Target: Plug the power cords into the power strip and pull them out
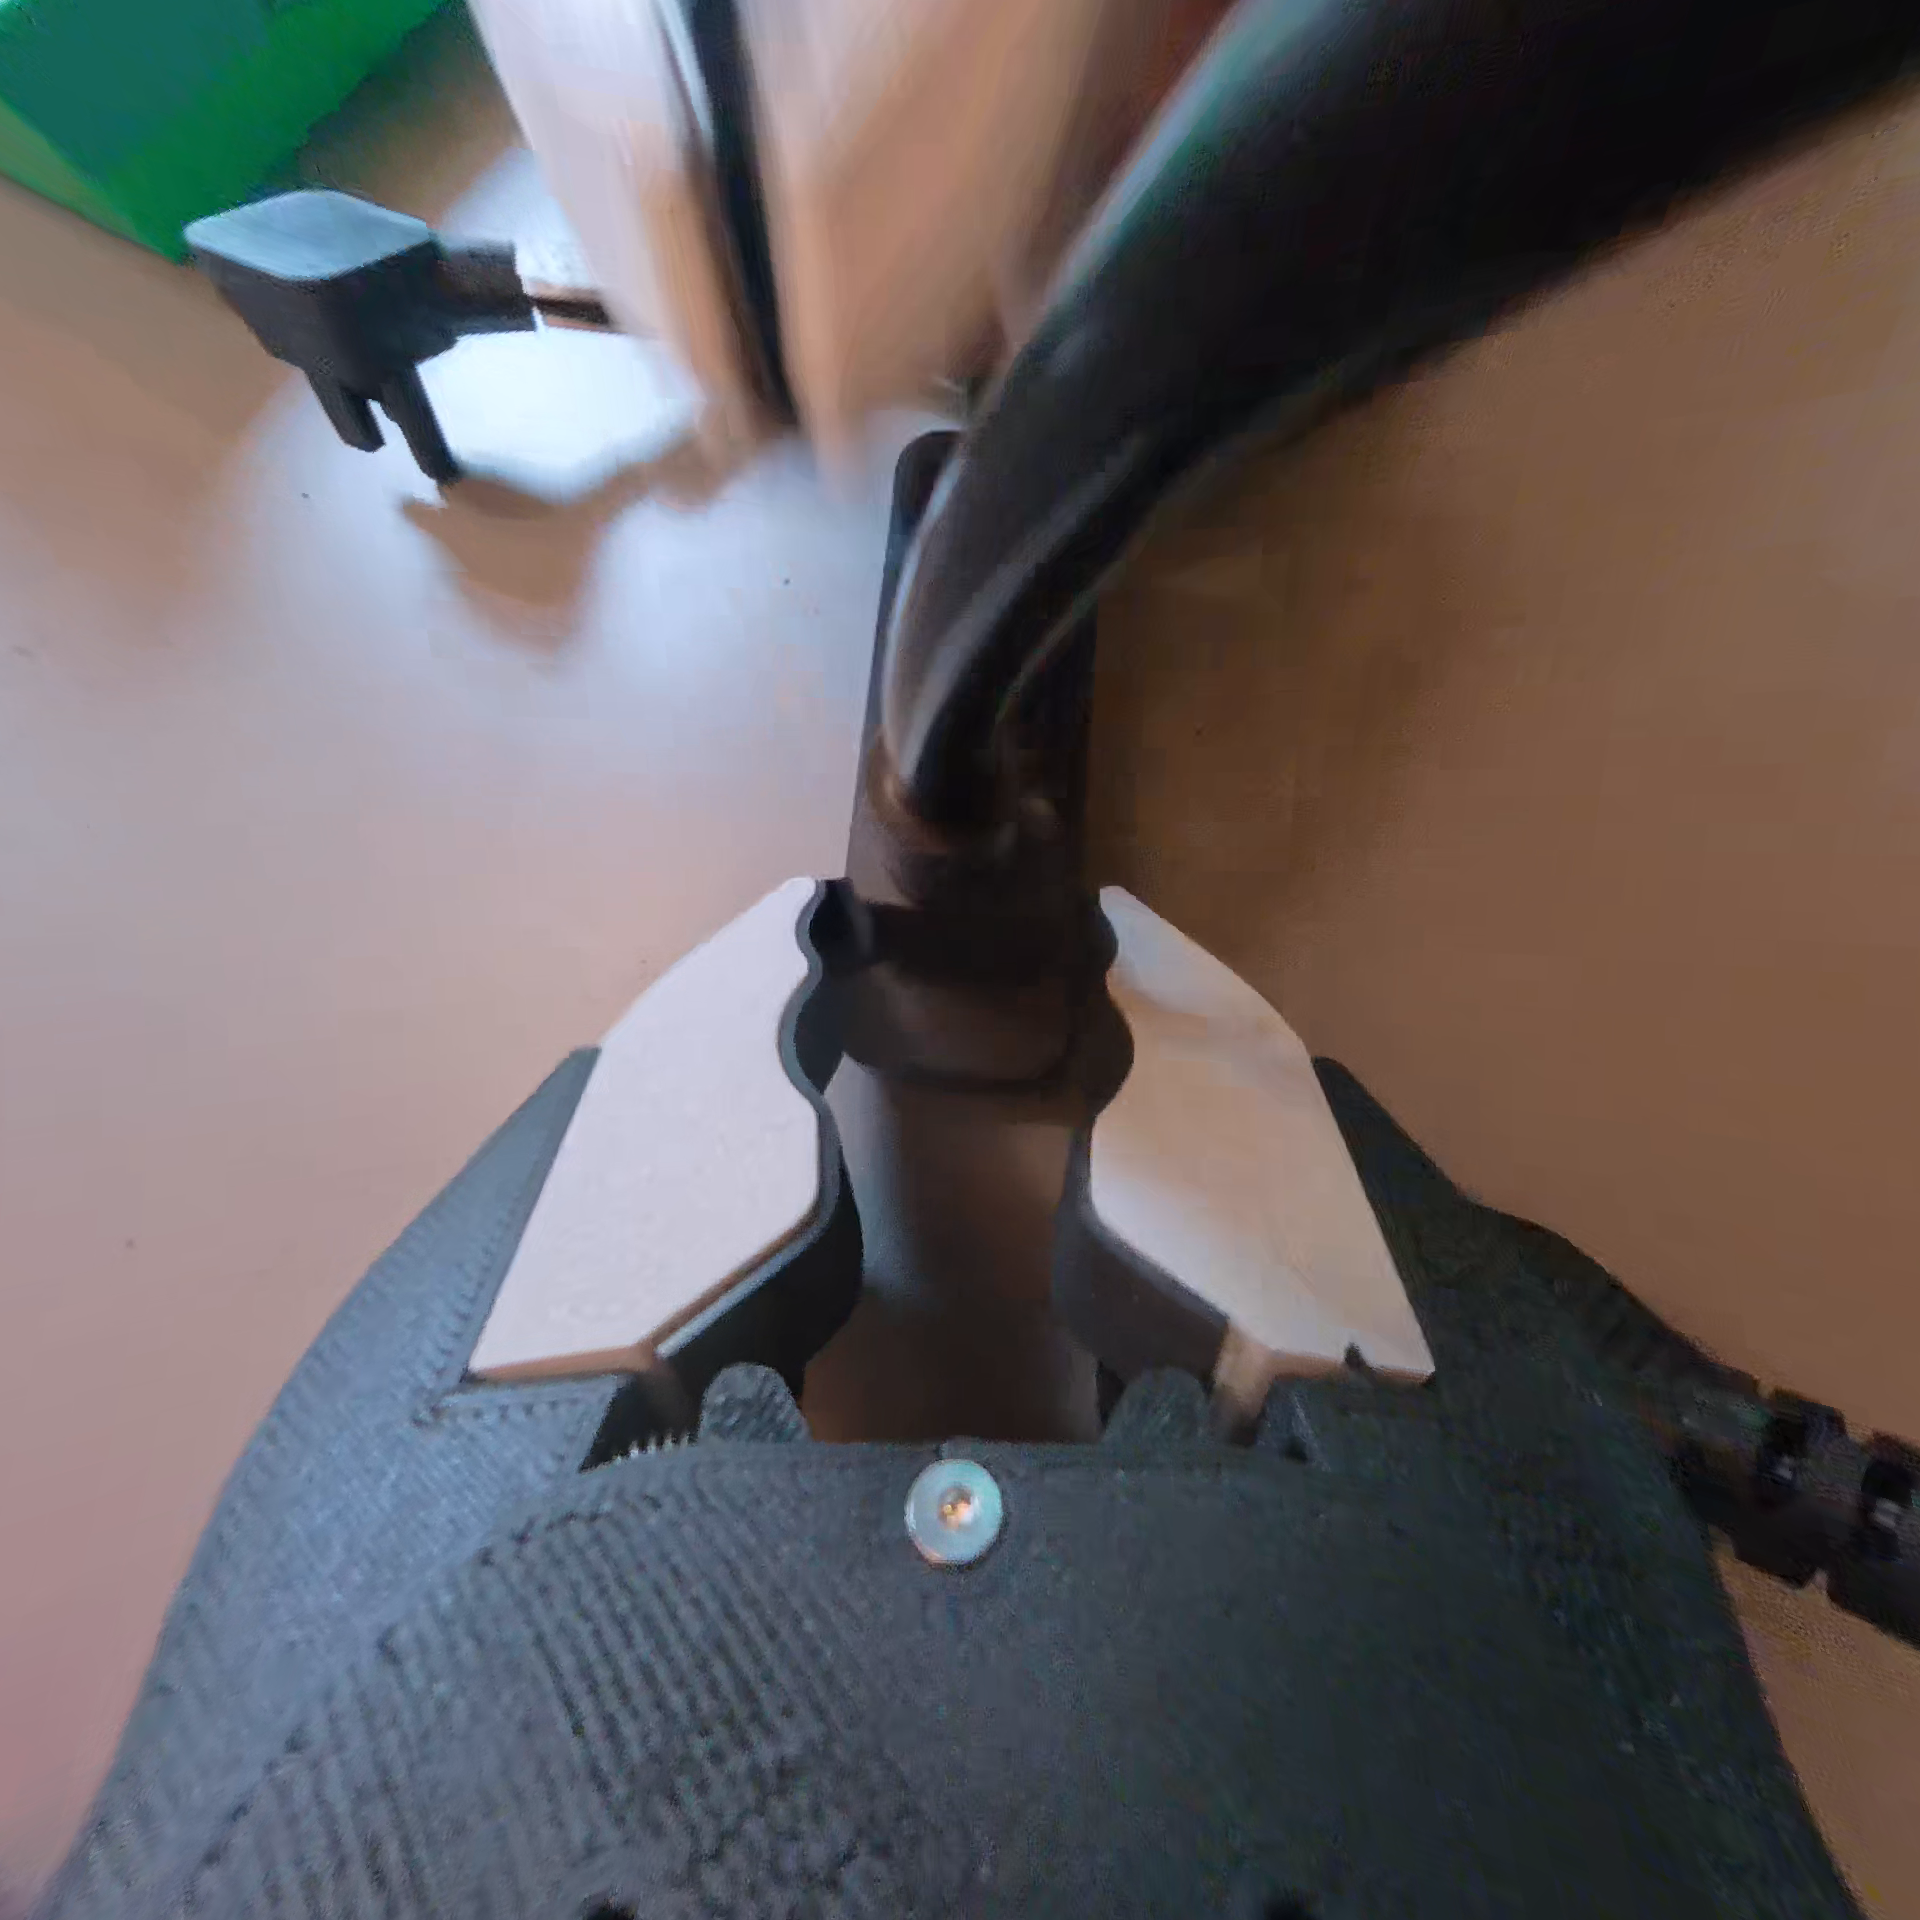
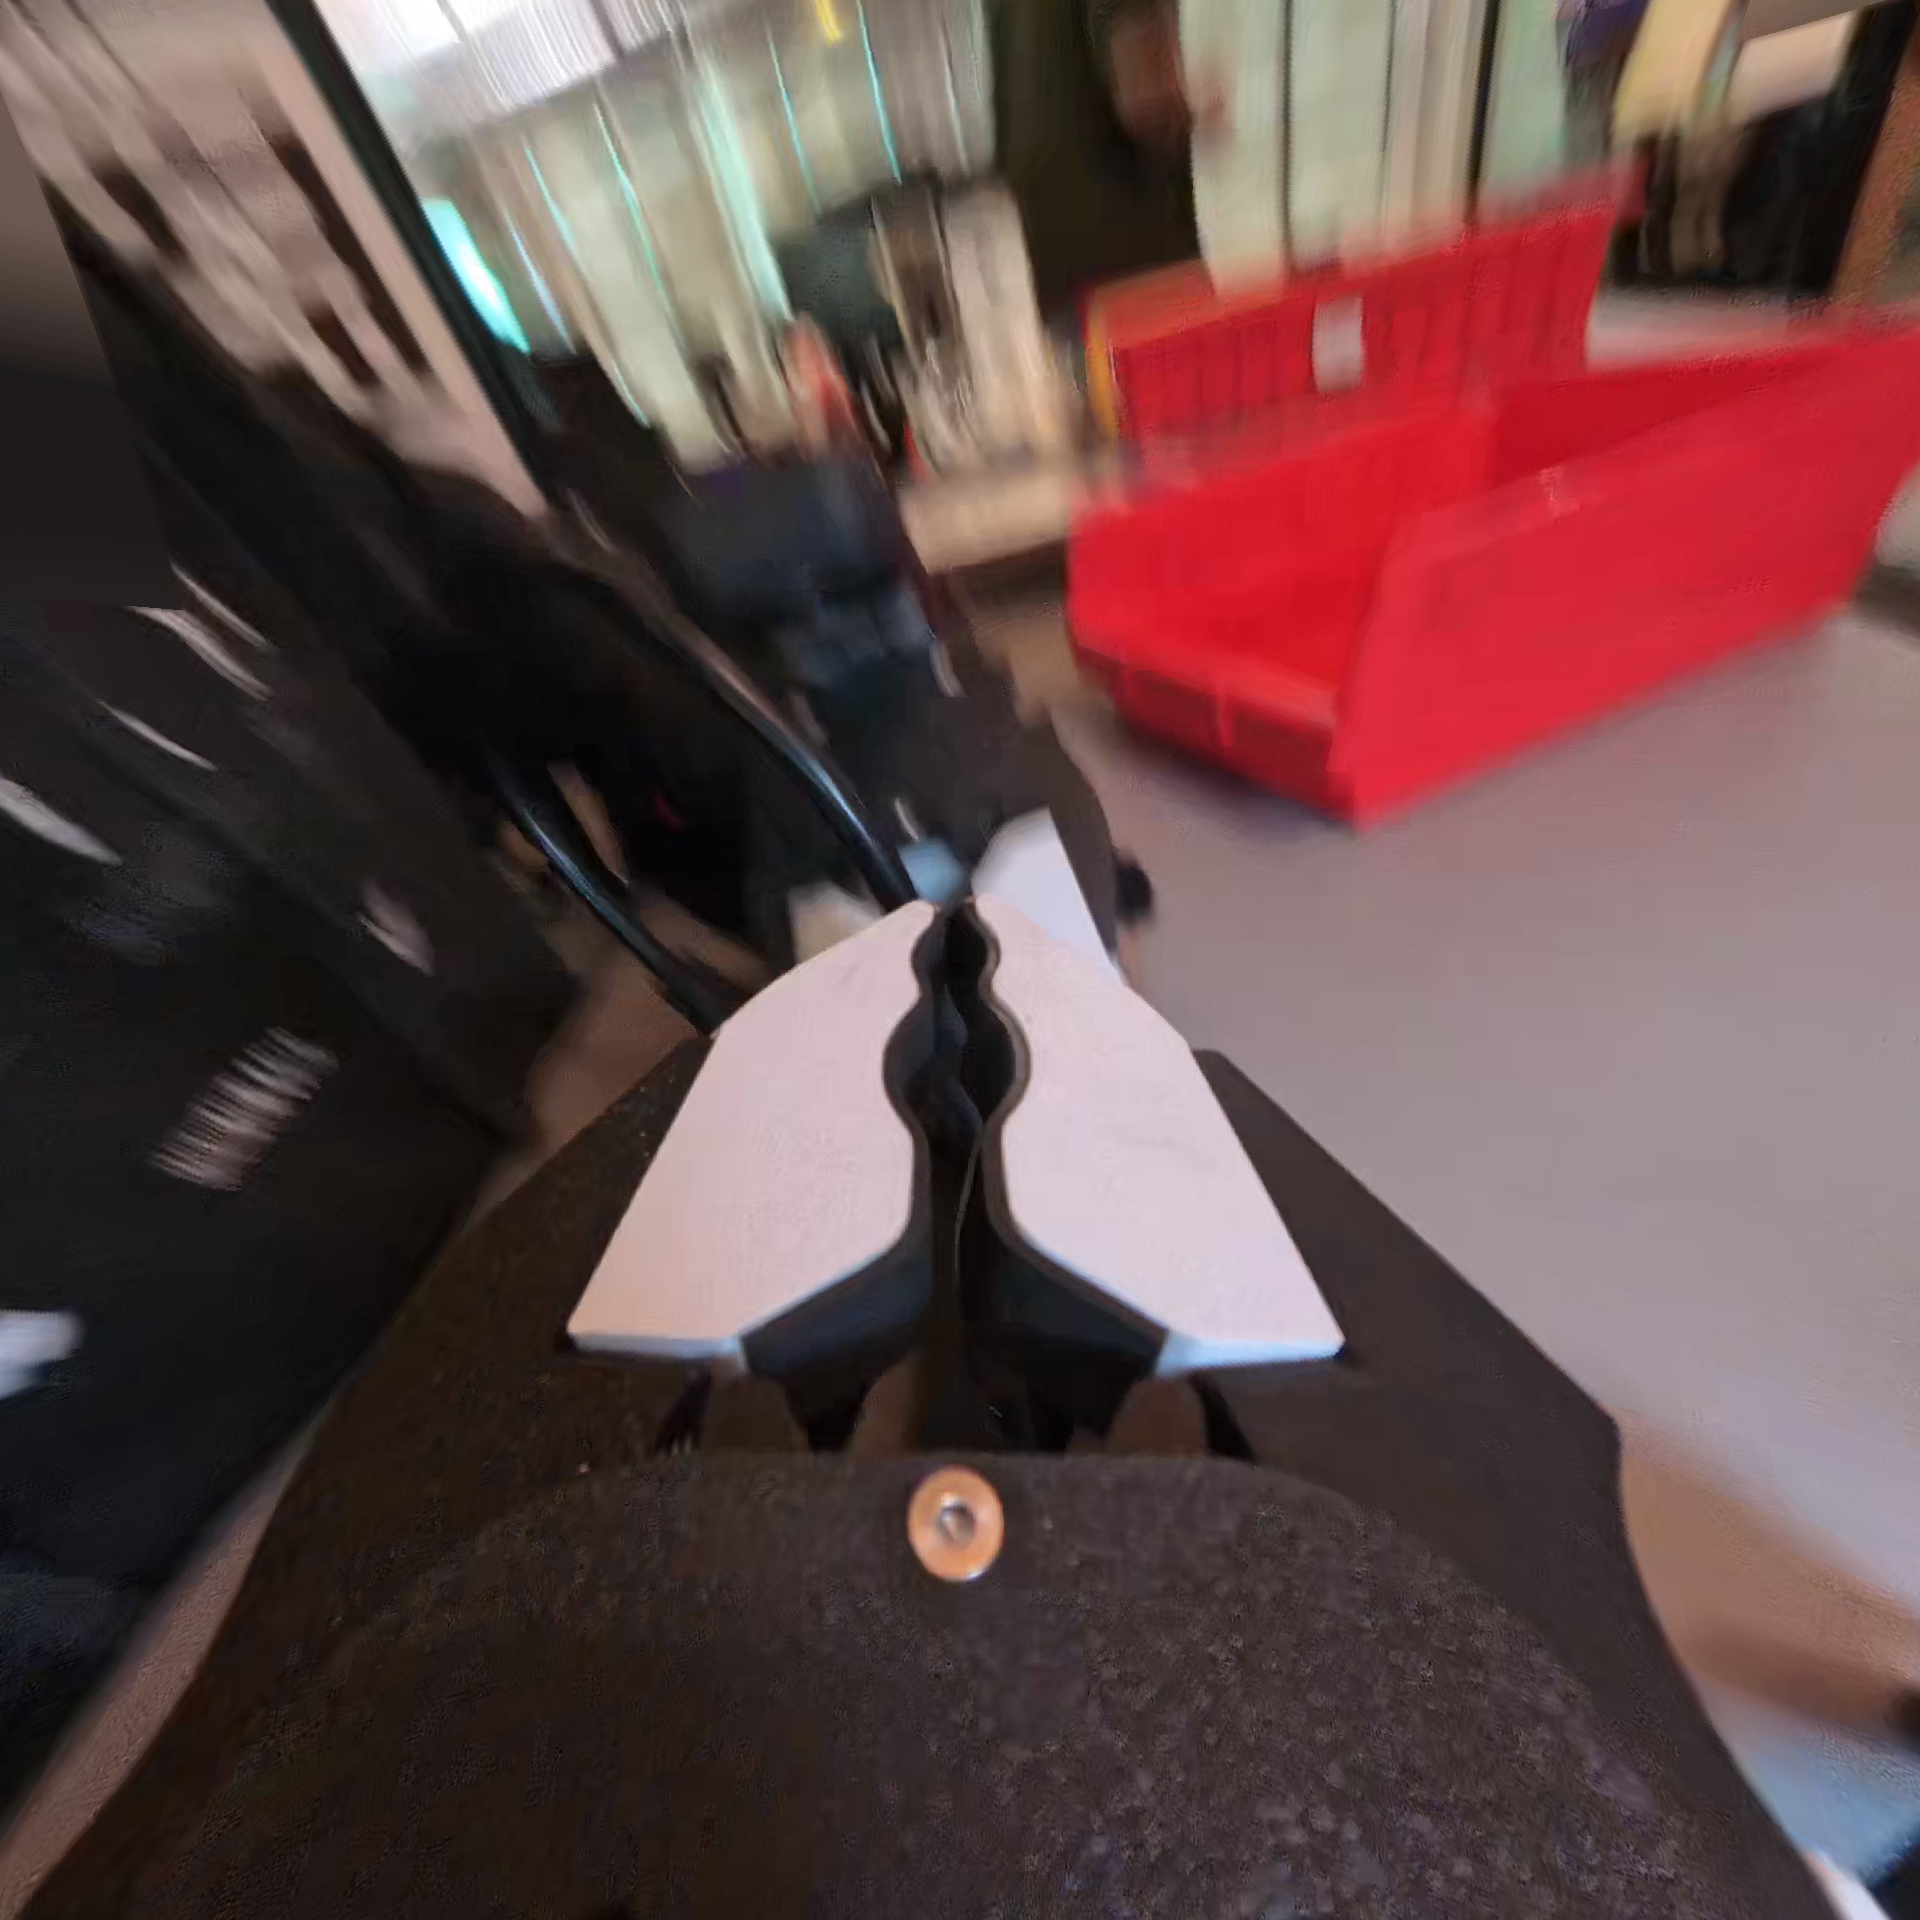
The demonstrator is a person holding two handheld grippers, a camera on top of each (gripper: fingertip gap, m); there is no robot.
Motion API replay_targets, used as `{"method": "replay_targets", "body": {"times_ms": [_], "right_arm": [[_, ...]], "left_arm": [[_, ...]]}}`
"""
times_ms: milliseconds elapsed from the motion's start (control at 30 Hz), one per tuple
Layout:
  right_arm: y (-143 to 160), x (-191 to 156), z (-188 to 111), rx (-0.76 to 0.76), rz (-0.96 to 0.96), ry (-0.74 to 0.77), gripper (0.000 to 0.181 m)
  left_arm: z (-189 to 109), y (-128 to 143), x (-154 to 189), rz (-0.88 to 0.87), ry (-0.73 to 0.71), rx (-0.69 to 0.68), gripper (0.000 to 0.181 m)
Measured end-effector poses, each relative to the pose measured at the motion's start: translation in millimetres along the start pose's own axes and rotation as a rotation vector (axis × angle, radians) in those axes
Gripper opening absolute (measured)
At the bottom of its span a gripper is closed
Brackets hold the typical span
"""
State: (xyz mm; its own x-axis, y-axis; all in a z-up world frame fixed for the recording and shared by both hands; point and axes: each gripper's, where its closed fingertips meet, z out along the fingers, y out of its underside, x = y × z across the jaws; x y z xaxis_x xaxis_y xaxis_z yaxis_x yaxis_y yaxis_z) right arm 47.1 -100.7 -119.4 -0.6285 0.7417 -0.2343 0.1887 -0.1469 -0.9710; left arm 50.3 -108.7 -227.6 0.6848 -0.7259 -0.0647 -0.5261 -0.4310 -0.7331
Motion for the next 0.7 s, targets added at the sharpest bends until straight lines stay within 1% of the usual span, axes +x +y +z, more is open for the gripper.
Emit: {"method": "replay_targets", "body": {"times_ms": [33,67,100,133,167,200,233,267,300,333,367,433,467,533,600,633,700], "right_arm": [[-8.0,-11.8,-0.6,-0.013,-0.035,-0.041,0.000],[20.2,-17.0,11.0,-0.222,-0.247,0.029,0.000],[34.3,-25.5,20.7,-0.268,-0.331,0.035,0.001],[33.7,-25.8,20.9,-0.232,-0.252,0.017,0.001],[24.1,-16.5,11.9,-0.186,-0.181,0.027,0.000],[14.1,-7.0,1.7,-0.161,-0.154,0.052,0.000],[11.0,-0.8,-3.7,-0.176,-0.161,0.075,0.009],[15.3,3.8,-4.2,-0.222,-0.177,0.098,0.021],[25.9,9.4,-2.3,-0.292,-0.204,0.133,0.036],[40.0,13.2,-0.4,-0.375,-0.239,0.158,0.043],[51.5,14.4,1.9,-0.431,-0.270,0.170,0.045],[66.5,14.4,8.3,-0.501,-0.300,0.175,0.045],[70.2,15.3,11.9,-0.523,-0.301,0.178,0.045],[71.7,15.7,18.1,-0.537,-0.288,0.165,0.042],[66.8,18.7,22.2,-0.523,-0.301,0.167,0.038],[67.2,19.2,23.8,-0.534,-0.310,0.157,0.031],[70.3,20.2,27.7,-0.552,-0.319,0.135,0.025]], "left_arm": [[-0.5,-0.2,-0.6,-0.003,-0.007,0.003,0.046],[-0.9,-0.7,-1.9,0.001,-0.018,0.004,0.045],[-0.6,-1.1,-3.2,-0.008,-0.020,0.000,0.045],[-0.3,-0.8,-5.2,-0.030,-0.016,-0.008,0.045],[-0.4,-0.5,-7.1,-0.044,-0.018,-0.010,0.045],[-0.5,-0.5,-7.8,-0.046,-0.020,-0.005,0.045],[-0.5,-1.2,-8.0,-0.043,-0.020,0.003,0.045],[-0.4,-1.7,-8.4,-0.036,-0.020,0.010,0.045],[-0.3,-1.9,-9.3,-0.036,-0.021,0.012,0.044],[0.1,-2.3,-10.1,-0.032,-0.021,0.016,0.044],[0.4,-2.9,-10.6,-0.026,-0.023,0.020,0.044],[0.6,-4.2,-11.7,-0.015,-0.031,0.031,0.045],[0.3,-5.0,-12.7,-0.016,-0.036,0.037,0.048],[-3.7,-7.4,-13.1,-0.008,-0.027,0.052,0.051],[-9.7,-6.3,-17.1,-0.011,-0.036,0.052,0.052],[-11.5,-5.4,-15.5,-0.017,-0.016,0.053,0.048],[-11.0,-4.4,-14.0,-0.006,-0.006,0.061,0.043]]}}
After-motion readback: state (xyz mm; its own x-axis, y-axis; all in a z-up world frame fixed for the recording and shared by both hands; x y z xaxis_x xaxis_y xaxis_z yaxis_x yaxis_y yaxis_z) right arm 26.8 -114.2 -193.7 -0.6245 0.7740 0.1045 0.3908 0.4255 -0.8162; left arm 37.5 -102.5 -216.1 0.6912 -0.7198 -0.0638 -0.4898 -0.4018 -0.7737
